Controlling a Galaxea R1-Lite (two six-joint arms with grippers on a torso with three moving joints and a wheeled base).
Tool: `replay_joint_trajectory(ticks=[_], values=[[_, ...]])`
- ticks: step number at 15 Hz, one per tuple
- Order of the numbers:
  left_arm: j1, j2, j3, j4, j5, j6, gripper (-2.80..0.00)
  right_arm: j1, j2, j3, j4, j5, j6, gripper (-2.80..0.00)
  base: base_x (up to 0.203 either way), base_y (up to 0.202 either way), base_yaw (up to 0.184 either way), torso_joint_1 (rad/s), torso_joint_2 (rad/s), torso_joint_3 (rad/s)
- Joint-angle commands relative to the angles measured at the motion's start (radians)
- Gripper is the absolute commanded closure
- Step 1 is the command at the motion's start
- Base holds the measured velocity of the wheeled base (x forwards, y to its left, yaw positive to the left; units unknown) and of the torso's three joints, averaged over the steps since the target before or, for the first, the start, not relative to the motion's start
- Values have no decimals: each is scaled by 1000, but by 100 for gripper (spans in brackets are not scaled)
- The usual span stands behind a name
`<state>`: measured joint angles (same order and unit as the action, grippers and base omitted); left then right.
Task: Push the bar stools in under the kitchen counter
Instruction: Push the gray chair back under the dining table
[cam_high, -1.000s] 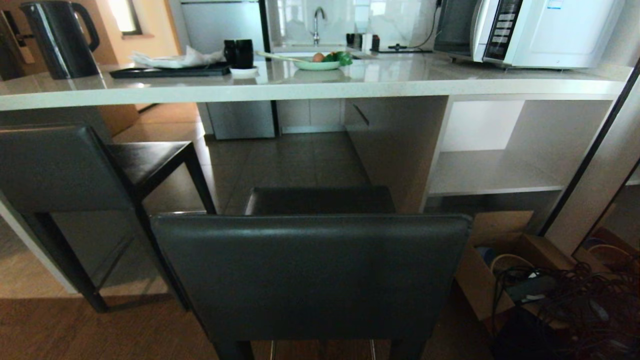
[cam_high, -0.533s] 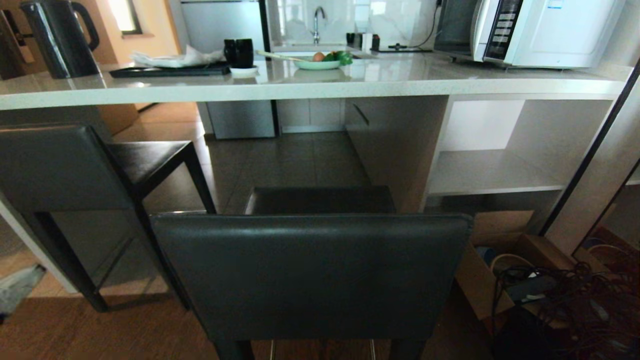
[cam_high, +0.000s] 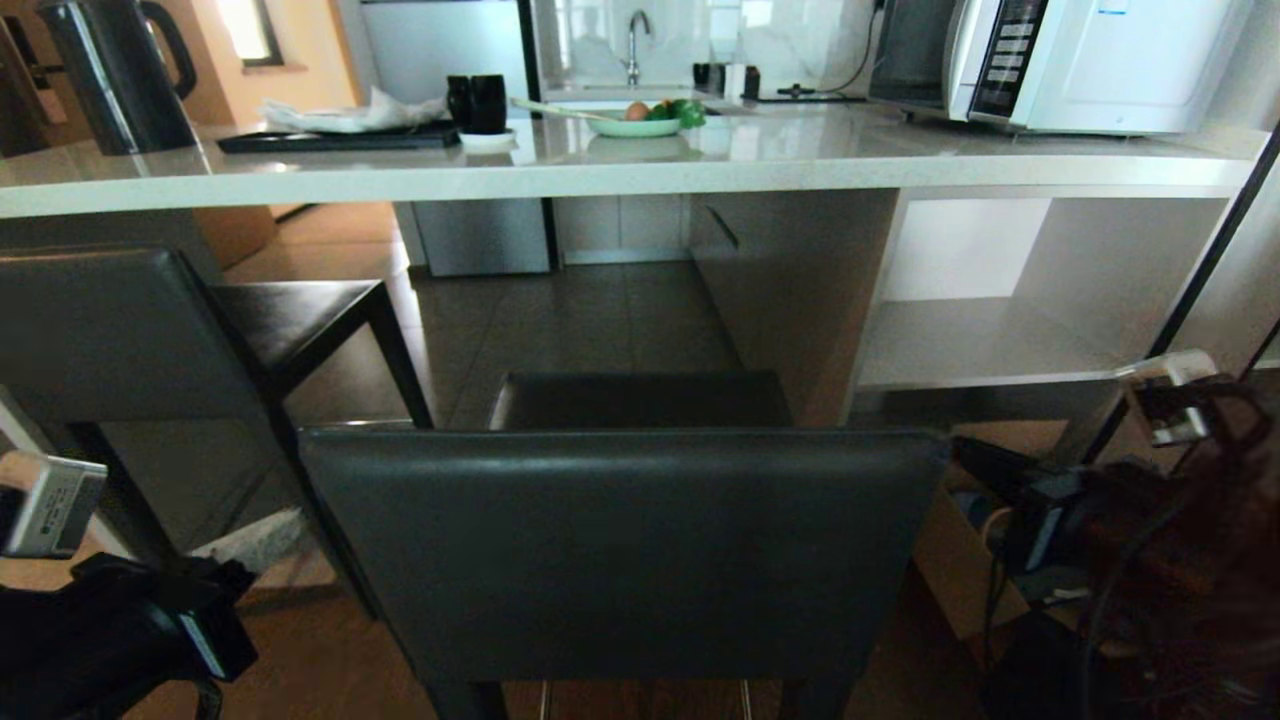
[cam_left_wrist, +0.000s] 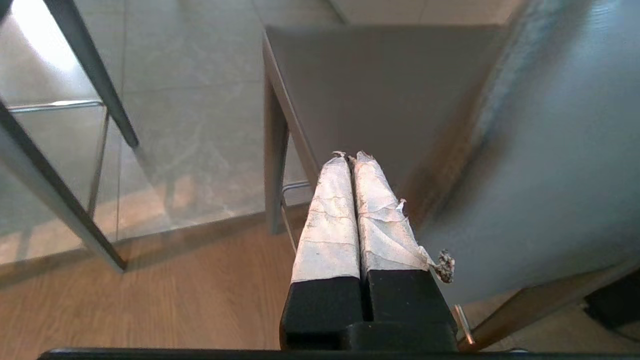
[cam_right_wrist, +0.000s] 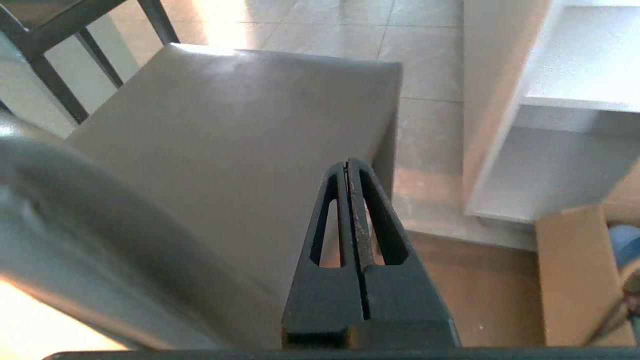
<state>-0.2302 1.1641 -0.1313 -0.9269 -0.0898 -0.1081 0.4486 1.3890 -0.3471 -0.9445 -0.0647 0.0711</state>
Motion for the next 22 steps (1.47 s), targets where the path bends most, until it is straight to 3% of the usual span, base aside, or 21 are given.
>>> replay_joint_trajectory(ticks=[1,4,7,13,16,19,22], values=[[-22,135,8,-67,8,1,0,42,101,-7,-23,-28,-1,0,0,0,0,0,0,0],[-100,221,2,-176,88,3,0,50,102,-4,-23,-29,-1,0,0,0,0,0,0,0],[-191,236,-3,-200,157,2,0,74,132,-15,-28,-29,-2,0,0,0,0,0,0,0],[-200,239,-28,-201,154,-2,0,151,179,-68,-79,-86,-55,0,0,0,0,0,0,0],[-243,262,-39,-199,153,-4,0,159,208,-77,-80,-87,-61,0,0,0,0,0,0,0],[-316,280,-35,-198,156,-4,0,159,270,-180,-80,-92,-61,0,0,0,0,0,0,0],[-322,337,-52,-200,156,-4,0,158,330,-262,-77,-92,-62,0,0,0,0,0,0,0]])
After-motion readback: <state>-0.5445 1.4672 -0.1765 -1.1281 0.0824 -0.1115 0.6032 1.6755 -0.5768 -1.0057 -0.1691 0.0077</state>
